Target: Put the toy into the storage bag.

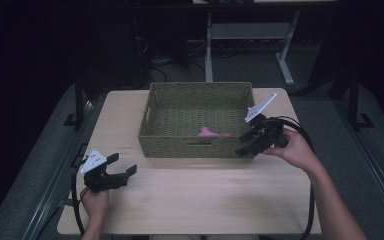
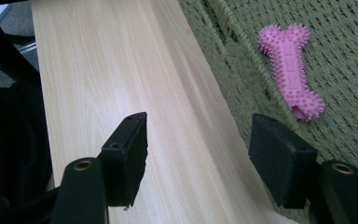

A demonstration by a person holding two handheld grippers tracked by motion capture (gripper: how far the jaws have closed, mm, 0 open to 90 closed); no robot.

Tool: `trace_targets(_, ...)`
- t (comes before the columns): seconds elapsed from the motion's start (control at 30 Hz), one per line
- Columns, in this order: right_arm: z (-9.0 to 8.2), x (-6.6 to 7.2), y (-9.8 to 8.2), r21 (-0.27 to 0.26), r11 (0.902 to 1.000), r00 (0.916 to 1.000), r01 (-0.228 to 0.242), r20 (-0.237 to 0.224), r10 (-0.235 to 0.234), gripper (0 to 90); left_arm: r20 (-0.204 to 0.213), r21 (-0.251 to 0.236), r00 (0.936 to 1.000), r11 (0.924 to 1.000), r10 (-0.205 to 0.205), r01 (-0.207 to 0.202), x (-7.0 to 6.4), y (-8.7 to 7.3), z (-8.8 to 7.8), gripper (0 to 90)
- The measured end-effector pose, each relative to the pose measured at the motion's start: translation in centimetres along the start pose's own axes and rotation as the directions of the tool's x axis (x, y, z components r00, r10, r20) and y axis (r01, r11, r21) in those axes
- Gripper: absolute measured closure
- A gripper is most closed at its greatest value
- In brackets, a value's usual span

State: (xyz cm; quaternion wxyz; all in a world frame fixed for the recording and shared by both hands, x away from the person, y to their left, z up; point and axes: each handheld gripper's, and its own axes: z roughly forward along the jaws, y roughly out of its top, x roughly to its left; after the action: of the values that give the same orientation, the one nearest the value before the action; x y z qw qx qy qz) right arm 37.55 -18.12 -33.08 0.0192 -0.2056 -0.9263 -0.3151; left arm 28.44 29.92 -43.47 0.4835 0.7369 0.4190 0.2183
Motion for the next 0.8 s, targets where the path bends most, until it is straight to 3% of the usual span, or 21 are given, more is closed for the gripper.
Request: trace_targets(0.8, 1.8, 1.2, -3.9, 0.006, 0.9991, 0.9991, -0.041, 0.002, 0.041, 32.7, -0.002, 0.002, 1.0000, 1.0000, -0.001, 0.001, -0.1, 0.0, 0.0, 13.6)
